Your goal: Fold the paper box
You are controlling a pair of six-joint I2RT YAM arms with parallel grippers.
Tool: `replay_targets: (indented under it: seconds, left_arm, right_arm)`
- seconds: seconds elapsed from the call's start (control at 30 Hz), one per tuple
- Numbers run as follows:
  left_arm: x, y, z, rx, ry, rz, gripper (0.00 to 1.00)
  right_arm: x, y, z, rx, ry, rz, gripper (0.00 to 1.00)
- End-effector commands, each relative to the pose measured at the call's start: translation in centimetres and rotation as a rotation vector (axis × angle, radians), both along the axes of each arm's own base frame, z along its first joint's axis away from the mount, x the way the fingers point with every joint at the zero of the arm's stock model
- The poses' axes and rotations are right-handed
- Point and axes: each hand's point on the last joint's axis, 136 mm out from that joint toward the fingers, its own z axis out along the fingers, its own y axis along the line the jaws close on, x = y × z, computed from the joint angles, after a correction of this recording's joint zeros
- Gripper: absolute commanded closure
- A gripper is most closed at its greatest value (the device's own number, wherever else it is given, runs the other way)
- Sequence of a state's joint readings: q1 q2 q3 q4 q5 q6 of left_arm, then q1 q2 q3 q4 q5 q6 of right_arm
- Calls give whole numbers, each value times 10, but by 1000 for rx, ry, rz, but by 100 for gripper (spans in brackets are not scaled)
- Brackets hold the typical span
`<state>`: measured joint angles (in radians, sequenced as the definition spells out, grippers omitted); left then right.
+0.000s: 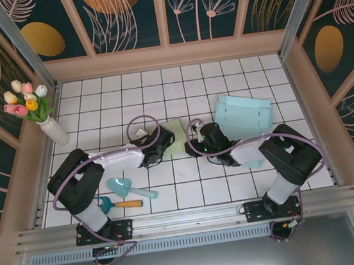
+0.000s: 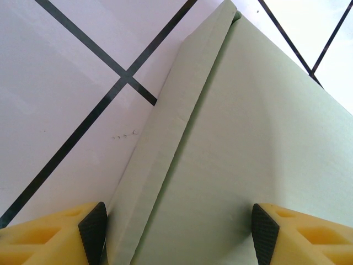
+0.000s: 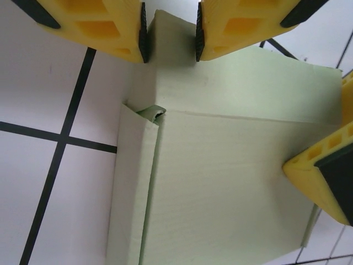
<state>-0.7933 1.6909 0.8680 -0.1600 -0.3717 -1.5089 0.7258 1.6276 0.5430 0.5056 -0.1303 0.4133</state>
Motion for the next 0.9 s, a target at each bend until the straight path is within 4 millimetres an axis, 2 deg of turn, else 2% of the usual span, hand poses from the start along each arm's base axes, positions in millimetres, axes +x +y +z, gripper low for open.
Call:
replay_targets:
  seconds: [0.0,0.37,0.7,0.87]
  left_arm:
    - [-20,15,-30,88,115,-12,30]
    - [-25,15,-35,94,135,-33,30]
    - [-25,13,-37,101,146,-55,30]
    - [-25,13,-35,110,146,-71,29]
  right_arm:
    - [1,11,-1,-9,-50,44,71]
    - [11,-6,2,-2,-222,-17,72]
    - [13,5,2,44,-247,18,75]
    - [15,3,-2,49,-249,3,75]
